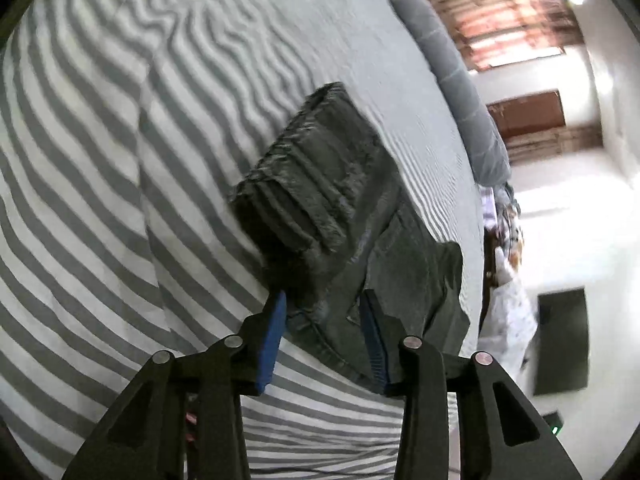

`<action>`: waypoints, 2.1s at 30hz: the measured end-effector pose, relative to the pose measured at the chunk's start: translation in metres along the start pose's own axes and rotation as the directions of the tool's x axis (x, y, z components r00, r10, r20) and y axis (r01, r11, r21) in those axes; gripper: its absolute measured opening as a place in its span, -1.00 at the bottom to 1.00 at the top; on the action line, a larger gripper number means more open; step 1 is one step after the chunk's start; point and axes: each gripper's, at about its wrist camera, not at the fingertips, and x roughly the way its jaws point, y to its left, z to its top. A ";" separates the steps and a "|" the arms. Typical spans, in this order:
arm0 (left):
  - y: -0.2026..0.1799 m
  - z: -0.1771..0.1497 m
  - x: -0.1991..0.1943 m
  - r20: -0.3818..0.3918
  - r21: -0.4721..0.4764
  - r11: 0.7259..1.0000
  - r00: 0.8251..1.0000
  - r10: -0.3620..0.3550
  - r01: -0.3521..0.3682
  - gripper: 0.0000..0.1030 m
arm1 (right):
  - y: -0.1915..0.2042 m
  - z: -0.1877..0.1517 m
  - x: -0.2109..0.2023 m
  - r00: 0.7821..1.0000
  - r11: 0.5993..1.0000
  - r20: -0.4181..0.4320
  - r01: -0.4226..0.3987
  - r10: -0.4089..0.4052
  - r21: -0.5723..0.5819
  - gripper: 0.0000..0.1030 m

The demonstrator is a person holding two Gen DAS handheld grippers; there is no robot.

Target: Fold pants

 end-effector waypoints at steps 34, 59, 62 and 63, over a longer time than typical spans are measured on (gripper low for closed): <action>0.015 0.026 0.023 0.049 -0.111 0.994 0.998 0.031 -0.026 -0.37 | 0.011 -0.008 0.021 0.999 1.000 -0.043 0.002 -0.001 0.011 0.44; -0.274 -0.088 0.044 0.060 0.578 0.816 0.998 -0.007 -0.029 -0.58 | -0.107 0.003 -0.028 0.993 0.970 0.099 -0.089 0.068 0.224 0.44; -0.300 -0.112 0.077 0.010 0.631 0.776 1.000 -0.002 -0.005 -0.59 | -0.131 0.001 -0.033 0.992 0.963 0.111 -0.083 0.056 0.255 0.44; -0.307 -0.120 0.088 -0.008 0.643 0.766 1.000 0.004 0.002 -0.59 | -0.142 0.000 -0.034 0.993 0.959 0.110 -0.076 0.048 0.273 0.44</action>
